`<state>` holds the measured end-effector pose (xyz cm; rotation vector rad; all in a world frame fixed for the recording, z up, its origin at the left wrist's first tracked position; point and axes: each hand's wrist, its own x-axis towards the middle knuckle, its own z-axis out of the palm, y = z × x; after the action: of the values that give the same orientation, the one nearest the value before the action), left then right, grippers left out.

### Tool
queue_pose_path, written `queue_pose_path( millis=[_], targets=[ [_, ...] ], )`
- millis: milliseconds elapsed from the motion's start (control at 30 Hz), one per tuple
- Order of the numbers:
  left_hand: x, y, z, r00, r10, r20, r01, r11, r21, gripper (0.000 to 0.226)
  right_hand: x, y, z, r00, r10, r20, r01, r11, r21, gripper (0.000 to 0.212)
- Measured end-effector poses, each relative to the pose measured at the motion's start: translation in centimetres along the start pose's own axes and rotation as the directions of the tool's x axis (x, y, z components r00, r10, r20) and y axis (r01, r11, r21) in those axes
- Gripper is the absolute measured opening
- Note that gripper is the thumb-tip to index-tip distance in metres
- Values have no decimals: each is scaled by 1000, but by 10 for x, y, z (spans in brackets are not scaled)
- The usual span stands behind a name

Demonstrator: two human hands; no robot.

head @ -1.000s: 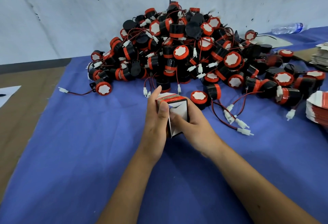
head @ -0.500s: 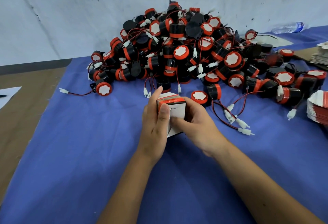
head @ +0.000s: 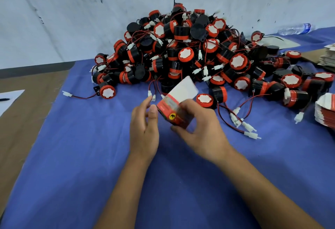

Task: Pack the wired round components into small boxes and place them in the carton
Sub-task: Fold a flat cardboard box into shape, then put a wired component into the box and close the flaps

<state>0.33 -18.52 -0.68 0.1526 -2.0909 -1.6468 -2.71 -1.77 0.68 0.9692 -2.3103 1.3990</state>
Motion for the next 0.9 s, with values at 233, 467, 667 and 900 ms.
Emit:
queue_pose_path(
  millis=[233,467,667,900],
  targets=[
    [-4,1,4,995,0,101,-12,993,115,45,5,-10,22,961,-146,235,242,857,-454,25],
    [2,-7,-2,983,-12,-183,75,937,342,19,9,10,6,925,-225,-305,95,916,-389,17],
    [2,-7,0,983,-55,-173,108,941,320,19,13,45,-20,895,368,-253,-441,640,-629,58],
    [4,-6,2,974,-85,-210,154,929,336,20,71,32,-3,974,91,-205,-213,661,-720,54]
  ],
)
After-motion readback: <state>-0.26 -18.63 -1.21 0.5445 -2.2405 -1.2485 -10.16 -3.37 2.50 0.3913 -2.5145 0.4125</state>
